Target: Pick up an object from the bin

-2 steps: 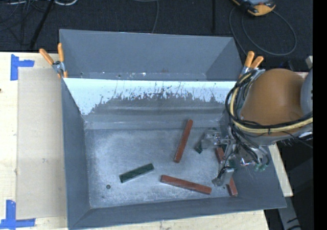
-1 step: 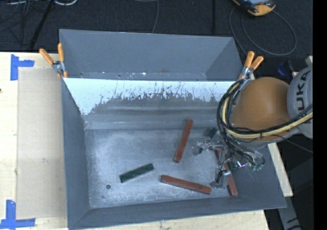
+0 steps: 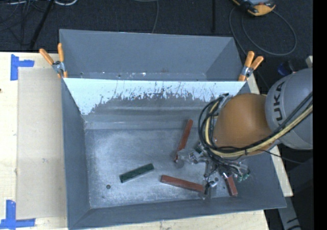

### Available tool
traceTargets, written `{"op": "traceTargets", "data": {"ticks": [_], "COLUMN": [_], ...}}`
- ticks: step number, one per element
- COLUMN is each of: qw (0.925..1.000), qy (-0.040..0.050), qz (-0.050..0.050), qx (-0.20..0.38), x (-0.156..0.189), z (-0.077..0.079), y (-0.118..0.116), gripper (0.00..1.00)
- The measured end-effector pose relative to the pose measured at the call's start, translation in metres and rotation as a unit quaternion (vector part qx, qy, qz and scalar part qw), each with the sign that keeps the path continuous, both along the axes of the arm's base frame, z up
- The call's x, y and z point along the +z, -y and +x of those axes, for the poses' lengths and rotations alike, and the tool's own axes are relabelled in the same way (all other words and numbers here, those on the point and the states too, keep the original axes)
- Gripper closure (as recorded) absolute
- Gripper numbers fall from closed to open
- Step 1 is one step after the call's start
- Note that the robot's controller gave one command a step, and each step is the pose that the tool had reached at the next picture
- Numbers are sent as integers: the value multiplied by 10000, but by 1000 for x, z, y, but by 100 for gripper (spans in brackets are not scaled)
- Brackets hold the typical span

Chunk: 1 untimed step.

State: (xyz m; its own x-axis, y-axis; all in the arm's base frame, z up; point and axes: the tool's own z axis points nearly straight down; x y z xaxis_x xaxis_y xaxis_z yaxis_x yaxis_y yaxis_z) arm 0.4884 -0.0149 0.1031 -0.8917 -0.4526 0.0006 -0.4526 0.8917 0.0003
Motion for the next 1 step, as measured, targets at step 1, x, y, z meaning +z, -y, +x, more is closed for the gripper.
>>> {"op": "traceTargets", "data": {"ticks": [1], "qw": [9960], "qy": [19], "qz": [6], "qx": [-897], "x": [-32], "z": [35], "y": [14], "gripper": [100]}}
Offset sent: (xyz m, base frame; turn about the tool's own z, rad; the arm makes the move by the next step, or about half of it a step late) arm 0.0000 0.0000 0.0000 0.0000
